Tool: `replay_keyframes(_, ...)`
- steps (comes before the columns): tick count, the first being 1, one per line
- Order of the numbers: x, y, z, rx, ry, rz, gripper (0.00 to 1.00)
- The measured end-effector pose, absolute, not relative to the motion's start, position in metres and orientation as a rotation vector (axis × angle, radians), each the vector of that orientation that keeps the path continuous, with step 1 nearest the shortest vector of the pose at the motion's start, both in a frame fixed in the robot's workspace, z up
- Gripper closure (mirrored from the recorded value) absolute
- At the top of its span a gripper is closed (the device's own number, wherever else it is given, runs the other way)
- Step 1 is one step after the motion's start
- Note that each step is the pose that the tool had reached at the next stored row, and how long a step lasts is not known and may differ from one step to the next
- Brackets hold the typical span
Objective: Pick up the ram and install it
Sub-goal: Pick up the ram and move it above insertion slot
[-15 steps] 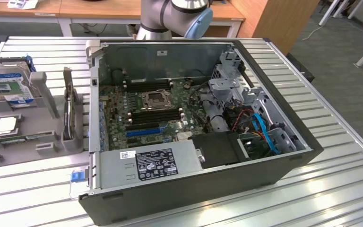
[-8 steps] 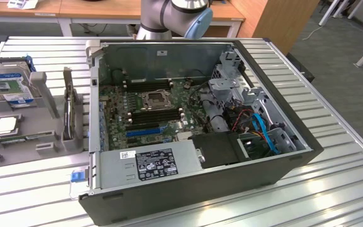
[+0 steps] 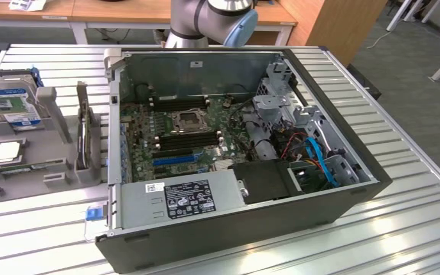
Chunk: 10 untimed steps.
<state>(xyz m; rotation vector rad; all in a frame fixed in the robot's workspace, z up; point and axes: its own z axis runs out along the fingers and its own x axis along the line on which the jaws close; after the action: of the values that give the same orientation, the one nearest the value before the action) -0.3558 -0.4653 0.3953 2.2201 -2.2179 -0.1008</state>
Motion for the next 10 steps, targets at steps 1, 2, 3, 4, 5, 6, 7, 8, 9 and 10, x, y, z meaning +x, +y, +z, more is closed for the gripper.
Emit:
replay_keyframes(1,-0.355,-0.465,0.395,2.220,-2.218,-0.101,0.88)
replay_keyframes(2,-0.354,-0.465,0.395,2.220,-2.218,-0.101,0.88)
replay_keyframes(3,-0.354,-0.465,0.395,2.220,-2.218,-0.101,0.88)
replay_keyframes(4,-0.352,-0.465,0.395,2.220,-2.218,-0.101,0.88)
replay_keyframes(5,-0.351,-0.465,0.395,2.220,-2.218,-0.101,0.88)
replay_keyframes(6,-0.350,-0.465,0.395,2.220,-2.218,-0.101,0.88)
replay_keyframes(7,-0.349,-0.465,0.395,2.220,-2.218,-0.101,0.88)
replay_keyframes(8,-0.348,-0.465,0.395,2.220,-2.218,-0.101,0.88)
replay_keyframes(9,-0.346,-0.465,0.395,2.220,-2.218,-0.101,0.88)
replay_keyframes(10,-0.345,-0.465,0.395,2.220,-2.218,-0.101,0.88)
